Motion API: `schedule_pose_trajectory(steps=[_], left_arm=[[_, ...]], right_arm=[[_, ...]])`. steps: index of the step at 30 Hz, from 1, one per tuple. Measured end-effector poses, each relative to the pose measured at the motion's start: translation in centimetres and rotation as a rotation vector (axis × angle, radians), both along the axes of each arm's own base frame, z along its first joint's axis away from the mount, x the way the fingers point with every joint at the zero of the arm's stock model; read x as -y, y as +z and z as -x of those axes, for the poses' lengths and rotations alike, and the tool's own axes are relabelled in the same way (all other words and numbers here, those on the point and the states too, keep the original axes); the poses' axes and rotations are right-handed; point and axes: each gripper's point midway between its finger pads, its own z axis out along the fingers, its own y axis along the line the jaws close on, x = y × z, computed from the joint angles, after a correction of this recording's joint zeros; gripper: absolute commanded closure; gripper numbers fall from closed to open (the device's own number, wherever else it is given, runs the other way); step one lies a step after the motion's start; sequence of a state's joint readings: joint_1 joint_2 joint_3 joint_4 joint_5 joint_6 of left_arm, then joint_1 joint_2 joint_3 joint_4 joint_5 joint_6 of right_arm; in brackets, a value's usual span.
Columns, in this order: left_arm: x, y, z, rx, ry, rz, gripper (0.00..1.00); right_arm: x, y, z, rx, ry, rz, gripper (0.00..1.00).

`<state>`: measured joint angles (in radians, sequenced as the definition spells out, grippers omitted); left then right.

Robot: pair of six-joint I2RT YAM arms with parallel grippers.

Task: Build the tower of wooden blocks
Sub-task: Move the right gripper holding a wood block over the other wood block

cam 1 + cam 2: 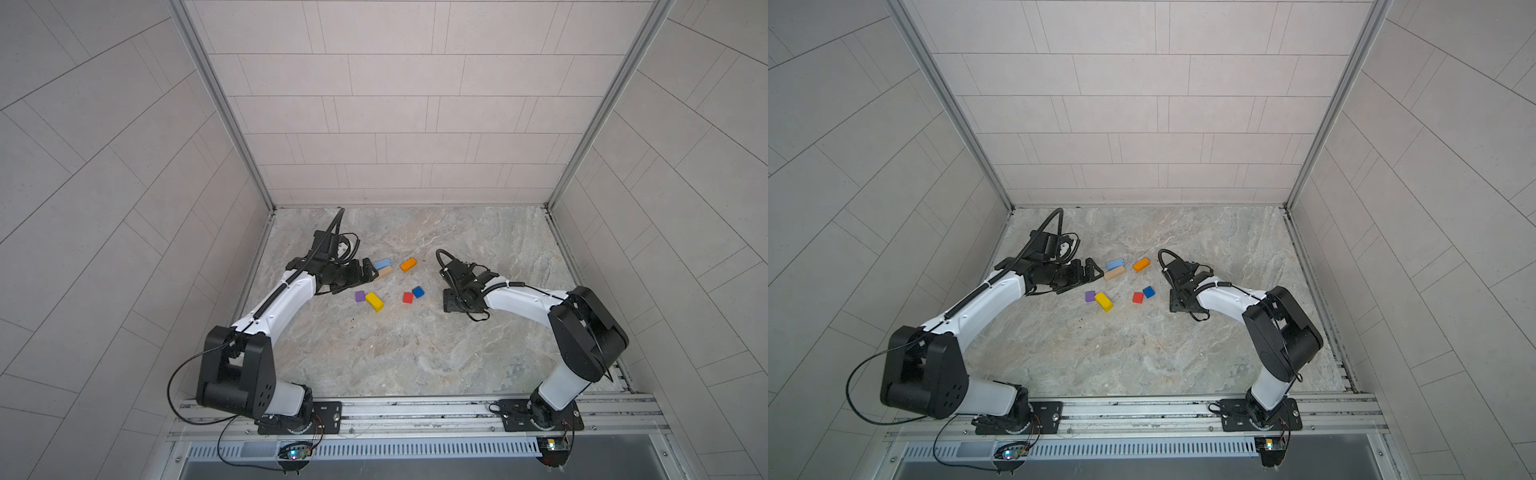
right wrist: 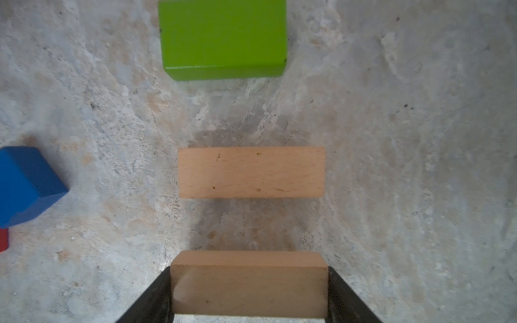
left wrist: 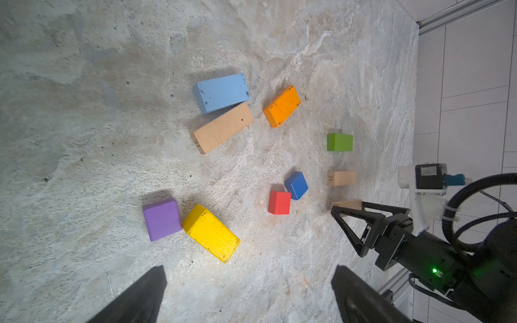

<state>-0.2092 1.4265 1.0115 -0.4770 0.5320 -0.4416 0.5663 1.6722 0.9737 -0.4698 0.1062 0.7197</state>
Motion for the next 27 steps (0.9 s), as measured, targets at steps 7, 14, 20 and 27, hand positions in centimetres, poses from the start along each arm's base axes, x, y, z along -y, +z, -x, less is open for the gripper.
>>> schedule_pose_trajectory(steps=[7, 14, 20, 27], left_arm=[[0.0, -0.1, 0.0, -0.003, 0.0, -0.001, 0.0], [0.0, -0.1, 0.0, -0.003, 0.0, -0.001, 0.0], [0.0, -0.1, 0.0, -0.003, 0.0, -0.001, 0.0], [0.0, -0.1, 0.0, -0.003, 0.0, -0.001, 0.0]], right_arm=[[-0.1, -0.9, -0.7, -0.003, -0.023, -0.022, 0.42], [-0.2, -1.1, -1.3, 0.011, -0.034, -0.036, 0.42], [-0.3, -1.1, -1.7, 0.021, -0.037, -0.042, 0.42], [-0.2, -1.1, -2.0, 0.026, -0.043, -0.051, 0.42]])
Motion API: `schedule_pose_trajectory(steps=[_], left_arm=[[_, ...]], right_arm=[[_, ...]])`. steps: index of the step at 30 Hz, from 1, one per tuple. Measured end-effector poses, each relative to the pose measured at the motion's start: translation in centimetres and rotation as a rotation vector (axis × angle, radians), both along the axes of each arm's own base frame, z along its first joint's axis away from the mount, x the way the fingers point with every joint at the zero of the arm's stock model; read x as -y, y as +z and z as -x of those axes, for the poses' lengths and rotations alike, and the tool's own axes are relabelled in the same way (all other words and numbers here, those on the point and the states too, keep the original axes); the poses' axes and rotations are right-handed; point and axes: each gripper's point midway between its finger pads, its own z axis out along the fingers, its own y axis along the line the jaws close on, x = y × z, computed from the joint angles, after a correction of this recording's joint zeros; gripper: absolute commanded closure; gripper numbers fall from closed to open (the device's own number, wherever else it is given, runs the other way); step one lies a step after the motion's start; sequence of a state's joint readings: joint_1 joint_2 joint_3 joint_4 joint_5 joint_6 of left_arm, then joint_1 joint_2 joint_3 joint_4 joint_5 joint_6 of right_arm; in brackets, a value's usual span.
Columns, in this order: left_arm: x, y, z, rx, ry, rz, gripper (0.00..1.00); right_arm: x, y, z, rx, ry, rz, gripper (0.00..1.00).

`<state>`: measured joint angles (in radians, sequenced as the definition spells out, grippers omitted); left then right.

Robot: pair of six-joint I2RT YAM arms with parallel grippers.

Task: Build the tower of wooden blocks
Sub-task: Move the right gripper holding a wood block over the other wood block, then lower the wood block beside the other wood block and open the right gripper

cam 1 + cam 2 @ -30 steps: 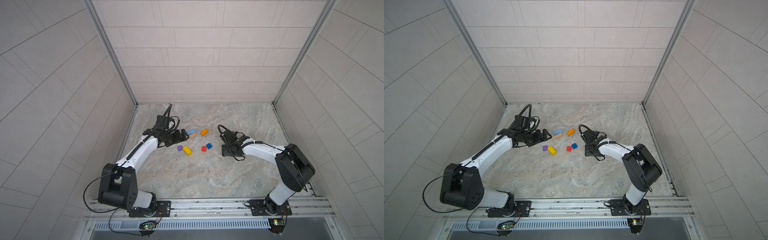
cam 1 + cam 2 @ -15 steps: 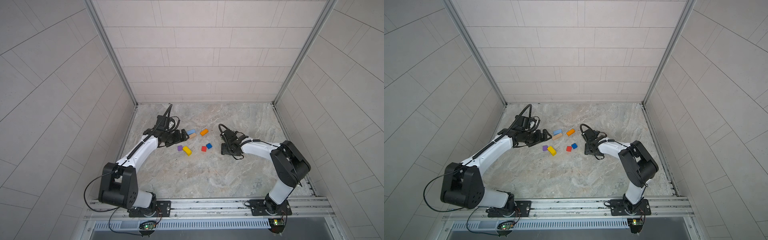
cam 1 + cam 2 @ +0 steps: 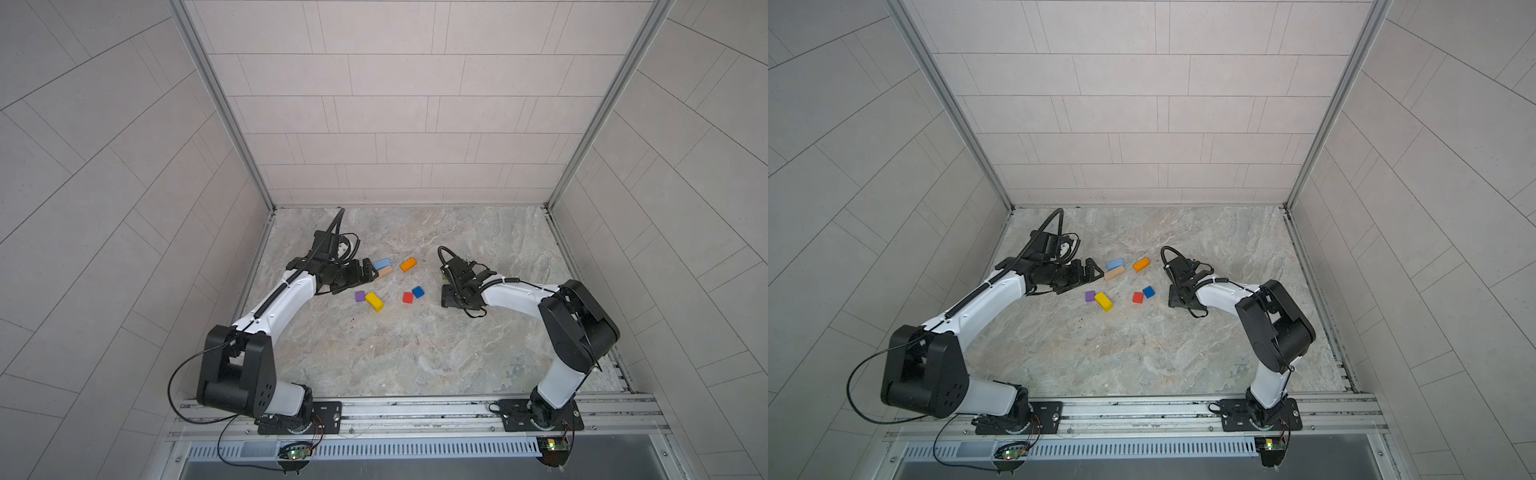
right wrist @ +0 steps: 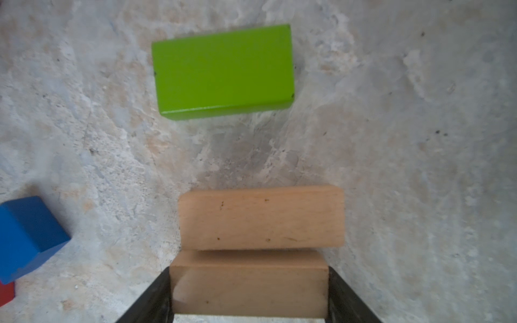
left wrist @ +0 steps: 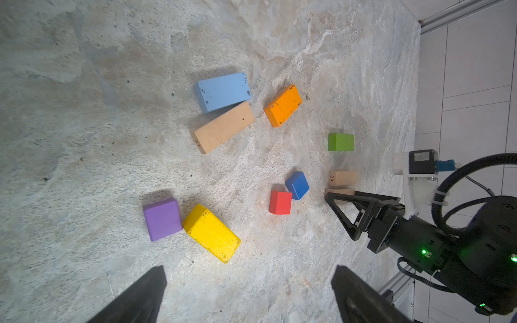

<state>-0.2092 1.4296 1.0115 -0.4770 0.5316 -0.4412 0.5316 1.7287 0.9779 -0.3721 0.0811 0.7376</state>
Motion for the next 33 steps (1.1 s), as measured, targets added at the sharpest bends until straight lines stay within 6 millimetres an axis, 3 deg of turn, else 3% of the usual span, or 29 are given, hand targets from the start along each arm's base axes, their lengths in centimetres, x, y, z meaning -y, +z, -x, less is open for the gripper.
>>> schedule_pose_trajectory(steps=[33], left_arm=[[-0.02, -0.01, 0.0, 0.0, 0.0, -0.001, 0.0]], right_arm=[[0.83, -0.02, -0.5, -0.002, 0.014, 0.005, 0.41]])
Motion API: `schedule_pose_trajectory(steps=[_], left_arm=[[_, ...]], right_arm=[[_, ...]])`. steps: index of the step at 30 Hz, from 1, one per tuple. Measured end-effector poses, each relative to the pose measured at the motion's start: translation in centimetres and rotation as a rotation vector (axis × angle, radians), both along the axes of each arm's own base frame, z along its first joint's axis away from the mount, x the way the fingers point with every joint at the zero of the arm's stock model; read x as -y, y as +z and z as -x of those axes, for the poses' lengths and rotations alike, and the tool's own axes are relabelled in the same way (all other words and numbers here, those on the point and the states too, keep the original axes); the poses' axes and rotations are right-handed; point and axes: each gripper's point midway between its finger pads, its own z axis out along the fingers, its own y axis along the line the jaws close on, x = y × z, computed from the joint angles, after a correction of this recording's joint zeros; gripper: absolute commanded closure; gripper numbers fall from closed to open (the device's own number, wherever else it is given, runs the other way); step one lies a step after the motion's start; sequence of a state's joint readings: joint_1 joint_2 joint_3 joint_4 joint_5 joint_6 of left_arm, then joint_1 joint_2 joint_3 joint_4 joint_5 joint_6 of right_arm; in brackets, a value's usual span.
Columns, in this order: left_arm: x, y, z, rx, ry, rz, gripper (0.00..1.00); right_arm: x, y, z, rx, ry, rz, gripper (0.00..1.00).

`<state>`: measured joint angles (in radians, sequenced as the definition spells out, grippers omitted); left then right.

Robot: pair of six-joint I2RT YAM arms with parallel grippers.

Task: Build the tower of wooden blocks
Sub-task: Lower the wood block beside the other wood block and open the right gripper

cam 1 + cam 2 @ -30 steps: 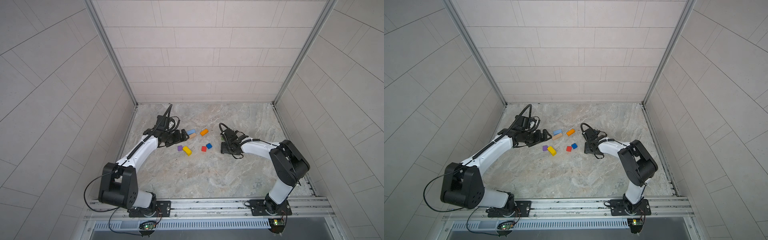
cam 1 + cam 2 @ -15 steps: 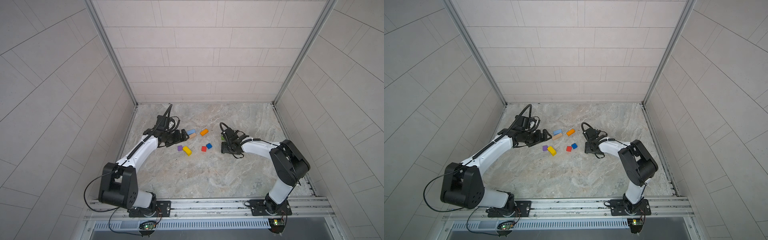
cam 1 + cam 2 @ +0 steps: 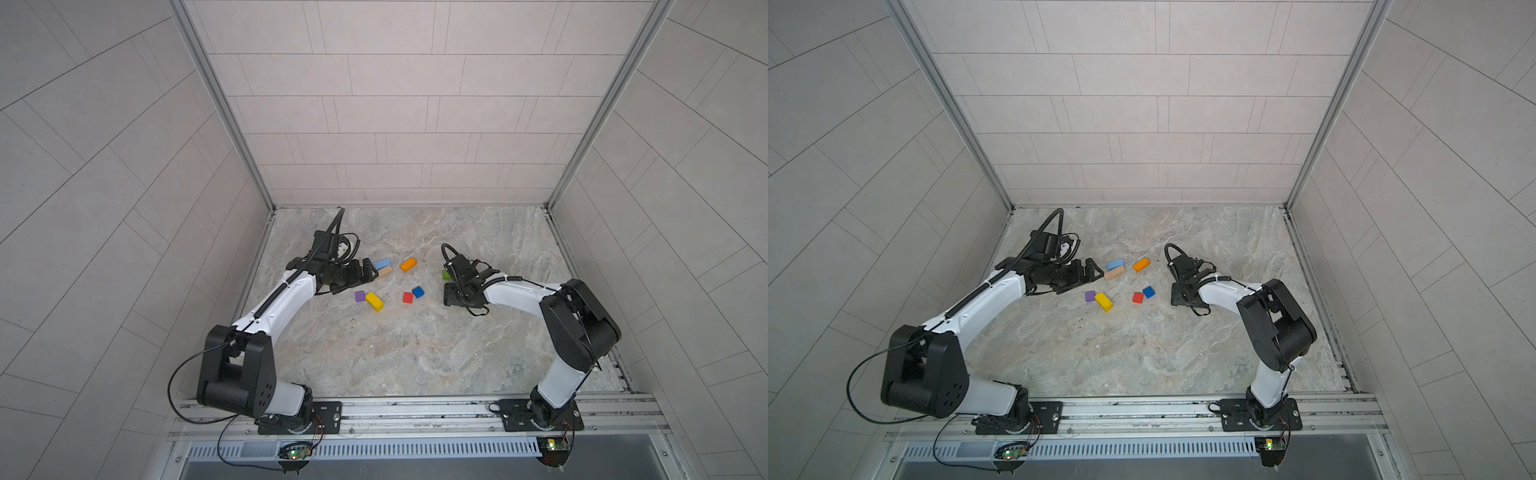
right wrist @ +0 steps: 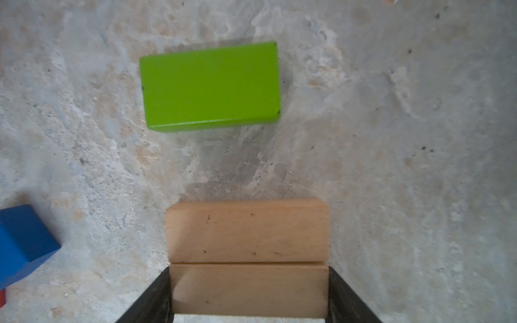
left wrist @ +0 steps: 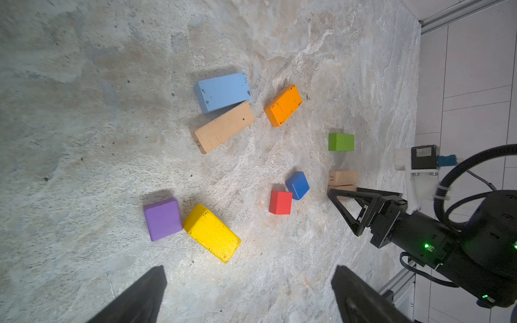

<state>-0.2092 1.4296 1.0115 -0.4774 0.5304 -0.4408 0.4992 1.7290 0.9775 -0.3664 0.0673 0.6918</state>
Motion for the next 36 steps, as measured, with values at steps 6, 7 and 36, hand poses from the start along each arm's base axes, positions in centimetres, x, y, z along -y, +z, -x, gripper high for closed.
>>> schedule_pose_trajectory(steps=[6, 7, 36], left_arm=[[0.0, 0.0, 0.01, 0.0, 0.0, 0.0, 0.0], [0.0, 0.0, 0.01, 0.0, 0.0, 0.0, 0.0], [-0.09, -0.12, 0.11, -0.005, 0.0, -0.006, 0.0]], right_arm=[[0.04, 0.0, -0.03, 0.0, 0.005, 0.001, 0.4], [0.05, 0.0, -0.03, -0.001, 0.005, 0.001, 0.4], [-0.05, -0.15, -0.14, -0.008, 0.008, 0.0, 0.19]])
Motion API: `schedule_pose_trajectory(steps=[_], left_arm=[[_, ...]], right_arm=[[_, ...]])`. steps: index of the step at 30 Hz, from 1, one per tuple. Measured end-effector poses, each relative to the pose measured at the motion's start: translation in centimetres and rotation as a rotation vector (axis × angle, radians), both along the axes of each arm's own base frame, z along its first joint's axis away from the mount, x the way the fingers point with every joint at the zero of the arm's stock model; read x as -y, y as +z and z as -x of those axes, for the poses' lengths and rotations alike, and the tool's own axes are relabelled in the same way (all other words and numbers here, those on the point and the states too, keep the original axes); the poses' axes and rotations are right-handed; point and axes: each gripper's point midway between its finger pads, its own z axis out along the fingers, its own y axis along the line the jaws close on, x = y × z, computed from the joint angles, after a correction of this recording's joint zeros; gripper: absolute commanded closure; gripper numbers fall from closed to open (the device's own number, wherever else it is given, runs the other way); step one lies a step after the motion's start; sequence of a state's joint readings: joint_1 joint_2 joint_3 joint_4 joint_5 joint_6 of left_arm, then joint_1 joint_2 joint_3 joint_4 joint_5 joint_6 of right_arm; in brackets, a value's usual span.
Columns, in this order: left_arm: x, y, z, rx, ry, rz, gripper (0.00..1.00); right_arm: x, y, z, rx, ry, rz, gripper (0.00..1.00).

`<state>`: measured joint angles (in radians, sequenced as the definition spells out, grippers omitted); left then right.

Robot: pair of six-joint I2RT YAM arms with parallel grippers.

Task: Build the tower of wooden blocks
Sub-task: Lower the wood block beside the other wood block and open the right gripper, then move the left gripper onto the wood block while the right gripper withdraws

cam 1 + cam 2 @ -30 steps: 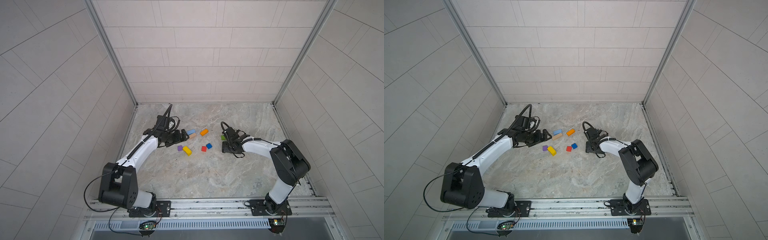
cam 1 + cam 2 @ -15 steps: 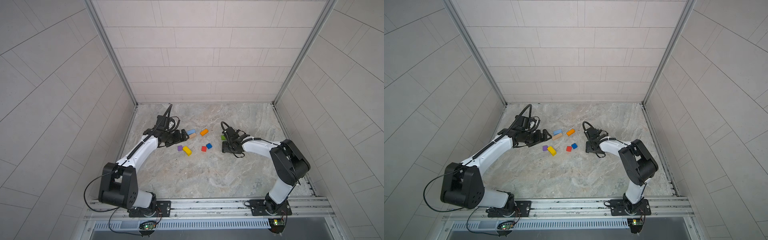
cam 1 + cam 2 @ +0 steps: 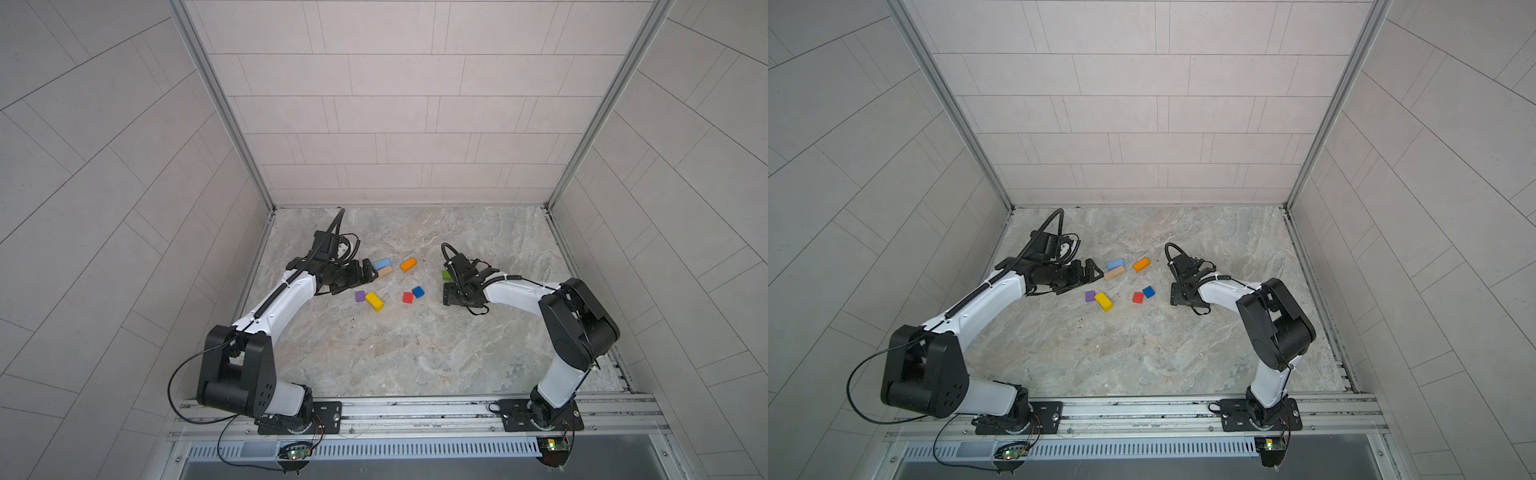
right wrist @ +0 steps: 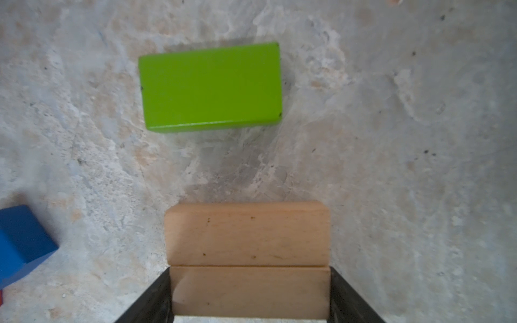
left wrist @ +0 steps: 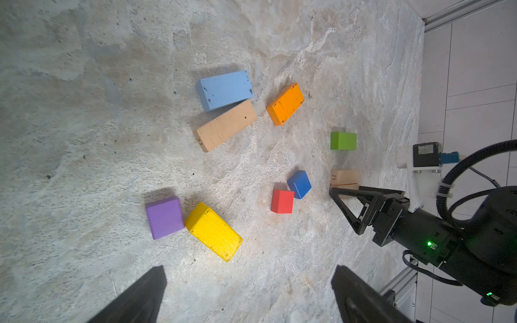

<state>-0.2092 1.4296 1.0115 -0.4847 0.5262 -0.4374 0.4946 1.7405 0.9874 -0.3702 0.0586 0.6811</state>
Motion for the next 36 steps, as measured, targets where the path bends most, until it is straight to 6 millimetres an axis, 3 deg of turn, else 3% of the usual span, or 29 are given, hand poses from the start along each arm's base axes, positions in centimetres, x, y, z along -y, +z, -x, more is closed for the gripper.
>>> schedule_pose_trajectory(steps=[8, 17, 20, 27, 36], left_arm=[[0.0, 0.0, 0.0, -0.001, 0.0, 0.0, 0.0], [-0.4, -0.5, -0.1, -0.015, 0.03, -0.024, 0.01], [-0.5, -1.5, -0.1, -0.058, 0.047, -0.053, 0.01], [0.9, -3.4, -0.6, -0.144, 0.06, -0.109, 0.01], [2.2, -4.9, -3.1, -0.189, 0.123, -0.172, 0.05]], right_arm=[[-0.1, 0.0, -0.3, 0.011, 0.01, 0.005, 0.04], [0.0, 0.4, 0.2, -0.006, 0.047, 0.014, 0.01], [0.3, 1.7, 0.7, 0.001, 0.064, 0.019, 0.01], [-0.1, 7.5, 0.1, 0.097, 0.121, -0.011, 0.01], [-0.3, 9.6, 1.6, 0.11, 0.166, -0.059, 0.01]])
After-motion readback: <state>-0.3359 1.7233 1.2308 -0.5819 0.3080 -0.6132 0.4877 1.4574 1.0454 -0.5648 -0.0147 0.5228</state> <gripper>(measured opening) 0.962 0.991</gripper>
